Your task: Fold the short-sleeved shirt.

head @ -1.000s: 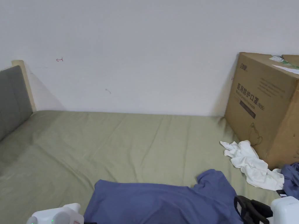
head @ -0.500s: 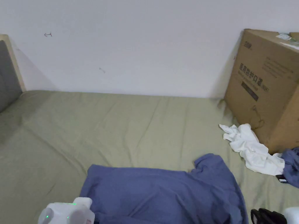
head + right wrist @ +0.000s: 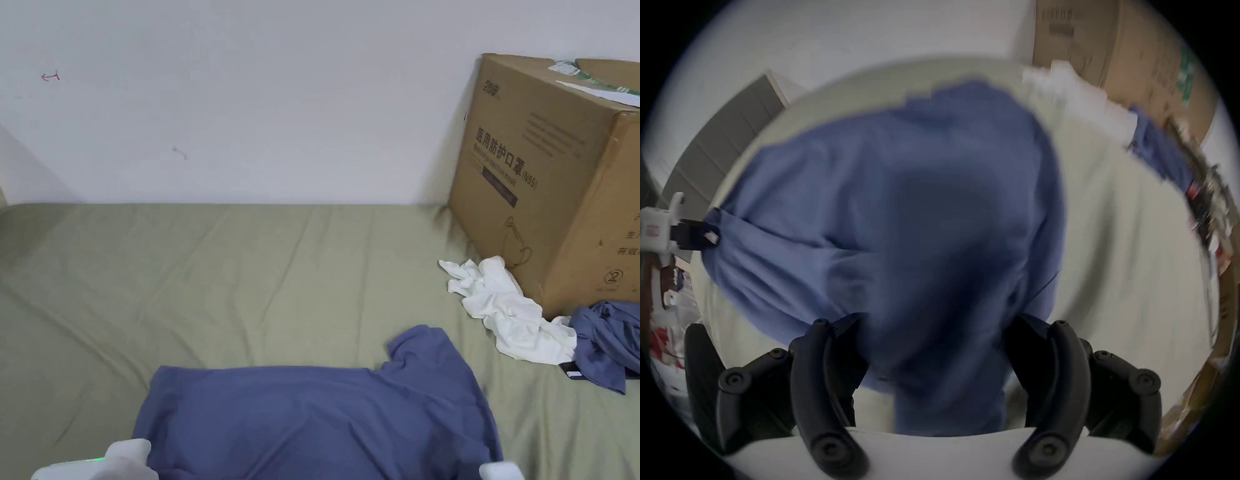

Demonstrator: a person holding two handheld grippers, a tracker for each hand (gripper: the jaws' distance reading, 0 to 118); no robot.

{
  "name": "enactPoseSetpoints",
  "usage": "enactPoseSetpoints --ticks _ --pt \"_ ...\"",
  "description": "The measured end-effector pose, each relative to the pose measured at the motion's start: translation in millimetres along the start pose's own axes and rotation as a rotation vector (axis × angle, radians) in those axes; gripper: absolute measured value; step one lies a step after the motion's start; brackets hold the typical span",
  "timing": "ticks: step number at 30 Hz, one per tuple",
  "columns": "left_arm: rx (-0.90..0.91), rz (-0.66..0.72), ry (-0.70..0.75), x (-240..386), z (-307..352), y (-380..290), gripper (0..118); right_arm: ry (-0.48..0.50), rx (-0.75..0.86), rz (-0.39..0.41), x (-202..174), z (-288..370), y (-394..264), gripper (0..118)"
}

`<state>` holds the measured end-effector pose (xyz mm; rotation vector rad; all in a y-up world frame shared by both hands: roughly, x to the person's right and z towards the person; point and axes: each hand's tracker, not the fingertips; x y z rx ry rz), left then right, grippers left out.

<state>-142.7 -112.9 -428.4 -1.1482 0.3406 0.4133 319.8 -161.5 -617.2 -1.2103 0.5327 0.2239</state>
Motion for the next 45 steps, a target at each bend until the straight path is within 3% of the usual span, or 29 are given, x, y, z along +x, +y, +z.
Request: enactPoseSetpoints --ticks 2,3,4,6,7,12,16,19,29,36,45 --pt "-0.012 0.012 -0.011 -3.7 -3.7 -1.3 17 0.007 0.133 -0.054 1.6 0.4 -8.3 86" --pt "-0.017 0.017 -0.012 -5.1 -5.4 -2.3 17 0.006 0.075 -0.048 -1.2 7.9 -3.7 65" --pt "-0.019 0.020 -0.012 -6.2 -7.3 -4.1 17 0.023 0.073 -0.051 -0.3 17.4 -1.1 14" --pt "-0.026 0.025 -0.011 -6.6 -8.6 -5.2 17 0.151 0.108 -0.080 5.2 31.5 1.9 14" --pt "-0.026 0.026 -0.007 -5.5 -8.6 -5.3 17 0.106 0.092 -0.075 5.5 36.7 5.6 14" --pt "-0.010 -0.005 -0.004 0.1 2.9 -8.1 17 0.102 0.065 -0.011 -4.3 38.5 -2.6 14" --pt "0.016 -0.026 -0.014 -4.0 23.8 -20.7 17 0.207 0.077 -0.080 -0.8 50.0 -15.5 14" --pt "0.020 -0.018 -0.037 -8.9 34.9 -24.5 17 0.188 0.072 -0.047 -0.3 61.1 -21.1 14" --pt "-0.030 -0.063 -0.068 -20.6 62.7 -62.3 17 0.249 0.042 -0.066 9.4 101.0 -56.3 14" --pt "-0.092 -0.109 -0.065 -26.3 73.0 -100.2 17 0.238 0.007 0.019 0.9 113.6 -102.5 14" --pt "-0.180 0.023 -0.094 -42.1 33.1 -107.7 17 0.193 -0.040 0.032 -3.4 76.5 -113.1 15"
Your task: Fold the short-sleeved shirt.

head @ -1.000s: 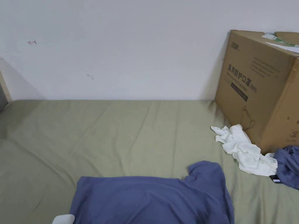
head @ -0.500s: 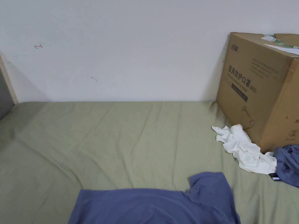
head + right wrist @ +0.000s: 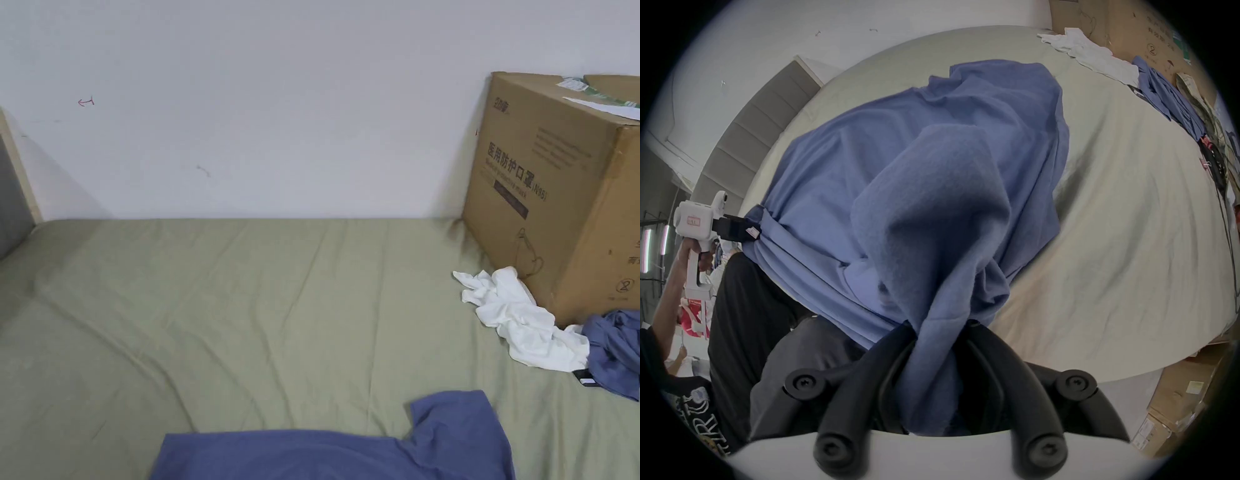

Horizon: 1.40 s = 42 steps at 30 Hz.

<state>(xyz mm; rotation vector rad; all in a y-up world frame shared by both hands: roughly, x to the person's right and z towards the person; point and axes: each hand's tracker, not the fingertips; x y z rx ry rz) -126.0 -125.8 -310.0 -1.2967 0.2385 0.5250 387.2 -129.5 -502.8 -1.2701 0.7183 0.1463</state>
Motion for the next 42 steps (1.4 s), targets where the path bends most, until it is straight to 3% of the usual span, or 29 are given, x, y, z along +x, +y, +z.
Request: enactPoseSetpoints --ticks 3,6,9,10,11,14,18,22,26,29,32,33,35,36,38,42 --pt "0.003 0.013 -0.005 0.1 -1.4 -1.6 18 -0.024 -0.015 0.036 -3.9 -7.9 1.9 16" --pt "0.005 -0.012 0.004 3.1 -1.7 -2.1 27 -0.039 -0.024 0.063 -6.8 -10.6 3.7 17" --pt "0.000 -0.007 -0.007 5.5 2.8 0.6 50 -0.040 -0.030 0.050 -4.8 -11.9 4.2 18" --pt "-0.002 0.001 -0.023 5.9 6.9 2.6 71 -0.040 -0.029 0.046 -5.5 -10.9 3.6 18" --pt "0.006 0.007 -0.028 7.7 12.6 3.5 80 -0.039 -0.025 0.047 -5.4 -11.1 2.6 18" --pt "0.126 -0.039 -0.006 20.4 47.1 11.0 82 -0.042 -0.006 0.045 -6.4 -11.8 -2.5 18" --pt "0.308 -0.074 0.012 38.1 104.7 27.1 95 -0.059 0.015 0.042 -9.7 -13.9 -5.8 19" --pt "0.459 -0.078 -0.004 49.3 144.6 52.2 108 -0.109 0.043 0.099 -18.9 -14.5 -11.9 21" --pt "0.514 -0.057 -0.001 49.7 136.8 100.4 112 -0.131 0.071 0.115 -22.8 -13.5 -18.2 23" --pt "0.504 0.002 -0.008 39.8 95.4 142.8 112 -0.139 0.102 0.120 -23.7 -12.9 -25.7 29" --pt "0.399 0.054 -0.010 27.8 38.1 178.0 112 -0.161 0.130 0.144 -24.5 -10.5 -30.5 46" --pt "0.347 0.060 0.015 25.1 18.6 186.9 112 -0.184 0.134 0.165 -24.1 -9.4 -30.9 59" --pt "0.267 0.085 0.045 19.5 -15.6 194.8 112 -0.272 0.120 0.159 -23.6 -4.5 -30.3 102" --pt "0.217 0.101 0.058 16.4 -31.9 198.5 112 -0.290 0.103 0.143 -22.8 -0.8 -30.7 113" --pt "0.160 0.088 0.111 12.9 -52.5 203.1 112 -0.268 0.207 0.127 -20.2 16.3 -35.1 113" --pt "0.195 0.000 0.160 15.6 -68.9 193.2 107 -0.222 0.335 0.020 -16.1 56.1 -37.0 113"
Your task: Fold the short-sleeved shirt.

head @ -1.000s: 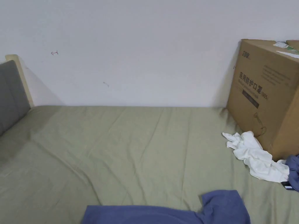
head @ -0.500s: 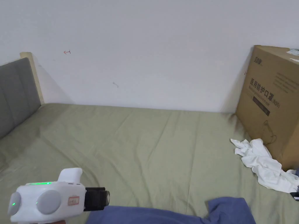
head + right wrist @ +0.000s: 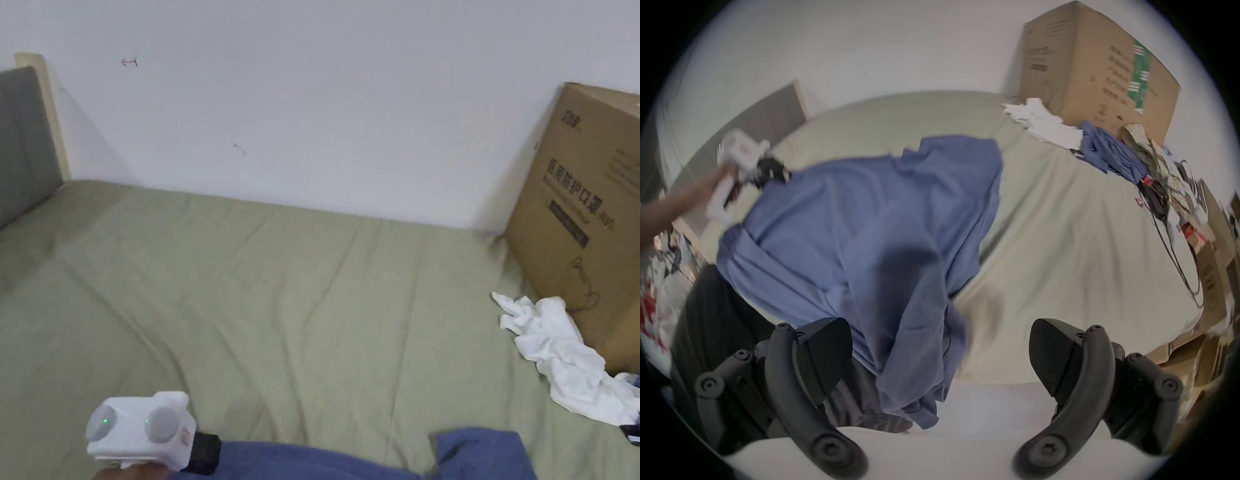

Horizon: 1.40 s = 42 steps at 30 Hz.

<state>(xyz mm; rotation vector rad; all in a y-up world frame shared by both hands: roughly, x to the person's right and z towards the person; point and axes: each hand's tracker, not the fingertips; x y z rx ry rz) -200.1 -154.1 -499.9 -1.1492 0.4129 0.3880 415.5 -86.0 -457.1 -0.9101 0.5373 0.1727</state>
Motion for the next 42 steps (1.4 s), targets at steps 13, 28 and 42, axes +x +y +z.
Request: enactPoseSetpoints --ticks 13,28,42 --pt "0.157 -0.131 -0.076 23.3 57.1 -29.5 10 -0.069 0.149 0.047 14.5 -70.7 136.0 113" --pt "0.158 -0.017 -0.165 -0.1 72.0 -20.4 10 0.054 -0.150 -0.062 11.5 -197.7 179.9 6" --pt "0.195 -0.043 -0.306 -20.4 140.1 -25.3 10 0.355 -0.051 -0.302 59.1 -96.0 194.9 6"
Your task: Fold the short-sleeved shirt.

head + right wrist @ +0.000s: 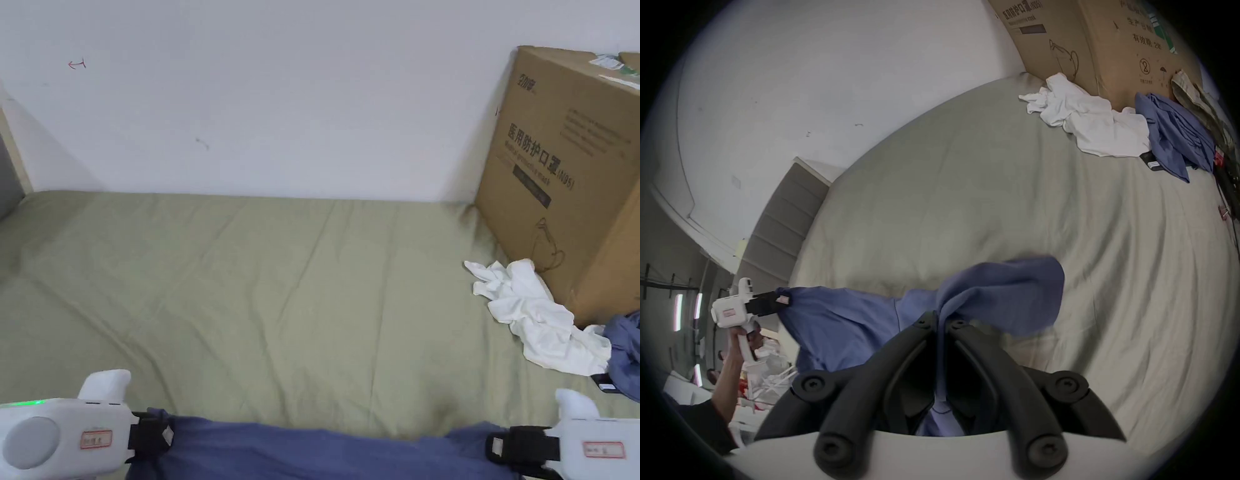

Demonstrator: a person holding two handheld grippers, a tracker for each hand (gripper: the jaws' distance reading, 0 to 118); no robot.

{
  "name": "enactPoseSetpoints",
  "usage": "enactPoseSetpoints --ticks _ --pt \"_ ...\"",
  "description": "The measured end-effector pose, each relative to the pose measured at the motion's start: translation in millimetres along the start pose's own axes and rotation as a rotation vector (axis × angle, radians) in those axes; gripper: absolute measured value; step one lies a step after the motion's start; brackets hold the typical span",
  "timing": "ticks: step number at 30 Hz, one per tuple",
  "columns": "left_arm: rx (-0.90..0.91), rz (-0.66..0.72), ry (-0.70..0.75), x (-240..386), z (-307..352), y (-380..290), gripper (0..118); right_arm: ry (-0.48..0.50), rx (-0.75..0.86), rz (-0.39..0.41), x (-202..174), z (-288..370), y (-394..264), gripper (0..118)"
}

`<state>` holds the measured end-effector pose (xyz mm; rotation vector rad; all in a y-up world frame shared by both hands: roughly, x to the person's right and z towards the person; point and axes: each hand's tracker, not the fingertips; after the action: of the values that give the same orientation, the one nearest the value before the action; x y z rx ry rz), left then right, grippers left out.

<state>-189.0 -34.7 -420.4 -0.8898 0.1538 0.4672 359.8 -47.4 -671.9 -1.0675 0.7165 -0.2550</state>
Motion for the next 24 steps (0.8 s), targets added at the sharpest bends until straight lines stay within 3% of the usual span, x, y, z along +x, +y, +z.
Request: enactPoseSetpoints --ticks 2,4,11,15,17,21,24 --pt "-0.017 0.000 -0.043 -4.8 15.8 -3.8 10 0.104 0.000 -0.045 6.4 18.7 -5.8 6" --pt "-0.024 -0.012 -0.034 -8.8 32.5 -11.3 10 0.124 -0.007 -0.061 11.0 38.2 -15.4 6" --pt "-0.075 -0.095 -0.027 -14.5 77.0 -52.4 10 0.167 -0.081 0.034 -0.1 89.5 -72.9 6" --pt "-0.173 -0.217 0.055 -9.4 67.9 -89.9 10 0.099 -0.216 0.124 -2.5 86.2 -120.8 6" --pt "-0.245 -0.202 0.071 -13.1 54.9 -106.0 10 0.074 -0.305 0.136 1.4 74.0 -140.8 6" --pt "-0.331 -0.224 0.097 -13.2 32.0 -135.5 10 -0.060 -0.410 0.239 10.5 41.1 -172.3 6" --pt "-0.353 -0.238 0.109 -23.8 17.2 -145.6 10 -0.067 -0.420 0.219 15.2 25.8 -178.0 6"
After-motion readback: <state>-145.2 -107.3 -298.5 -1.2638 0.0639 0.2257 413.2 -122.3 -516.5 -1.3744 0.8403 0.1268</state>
